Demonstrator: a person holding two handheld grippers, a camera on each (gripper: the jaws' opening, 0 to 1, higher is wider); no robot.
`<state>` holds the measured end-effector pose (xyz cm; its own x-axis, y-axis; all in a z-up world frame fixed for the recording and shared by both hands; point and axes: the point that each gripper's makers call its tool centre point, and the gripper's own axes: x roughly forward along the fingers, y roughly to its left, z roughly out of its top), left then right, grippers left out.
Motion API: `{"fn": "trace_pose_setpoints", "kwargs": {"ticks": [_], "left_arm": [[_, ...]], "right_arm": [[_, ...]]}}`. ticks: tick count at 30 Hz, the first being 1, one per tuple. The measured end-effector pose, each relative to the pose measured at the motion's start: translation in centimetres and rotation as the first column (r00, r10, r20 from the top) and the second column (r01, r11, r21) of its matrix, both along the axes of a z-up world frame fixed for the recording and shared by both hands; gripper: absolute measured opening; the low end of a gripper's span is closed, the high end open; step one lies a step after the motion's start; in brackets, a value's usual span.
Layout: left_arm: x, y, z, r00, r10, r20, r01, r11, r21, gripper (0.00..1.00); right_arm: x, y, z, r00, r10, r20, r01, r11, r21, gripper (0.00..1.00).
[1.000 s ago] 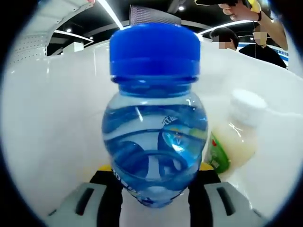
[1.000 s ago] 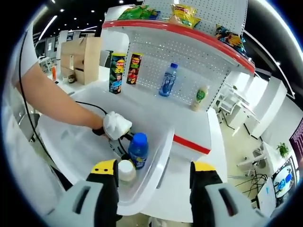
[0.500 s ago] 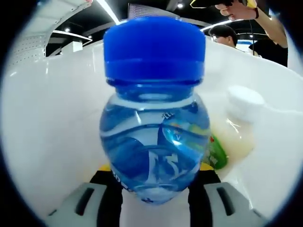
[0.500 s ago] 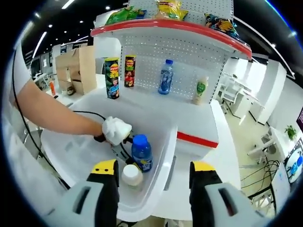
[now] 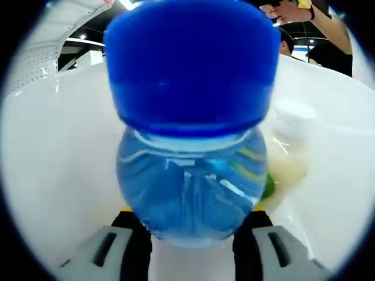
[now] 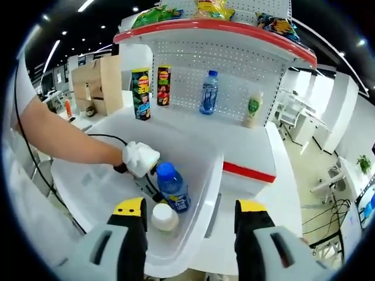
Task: Place the items from the shopping basket onto the snack and drink counter
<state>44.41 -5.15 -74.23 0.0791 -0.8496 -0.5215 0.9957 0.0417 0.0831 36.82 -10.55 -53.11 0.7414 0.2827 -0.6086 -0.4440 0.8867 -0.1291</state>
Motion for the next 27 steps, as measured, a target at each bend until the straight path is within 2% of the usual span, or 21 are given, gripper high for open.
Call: {"fn": "trace_pose_setpoints", "kwargs": {"ticks": [5, 14, 17, 27], "left_arm": [[0.0, 0.6, -0.1, 1.000, 0.008, 0.002, -0.008, 1.000, 0.006, 0.55], [0.0, 1.2, -0.2, 1.000, 0.026, -0.005, -0.026, 1.000, -0.008, 0.54], [-0.1, 1.3, -0.1, 1.000, 0.022, -0.003, -0.022, 1.000, -0.012, 0.54], [-0.1, 1.6, -0.1, 1.000, 0.024, -0.012, -0.024, 0.999, -0.034, 0.54]], "right_arm": [[0.4, 0.3, -0.1, 1.000, 0.019, 0.002, -0.019, 1.000, 0.003, 0.59], [1.9, 1.9, -1.8, 0.994, 0.108, -0.011, -0.108, 0.994, -0.024, 0.59], [2.4, 2.8, -2.1, 0.988, 0.155, 0.003, -0.155, 0.987, -0.052, 0.58], [4.0, 6.0, -4.2, 0.963, 0.268, -0.003, -0.268, 0.962, -0.057, 0.57]]}}
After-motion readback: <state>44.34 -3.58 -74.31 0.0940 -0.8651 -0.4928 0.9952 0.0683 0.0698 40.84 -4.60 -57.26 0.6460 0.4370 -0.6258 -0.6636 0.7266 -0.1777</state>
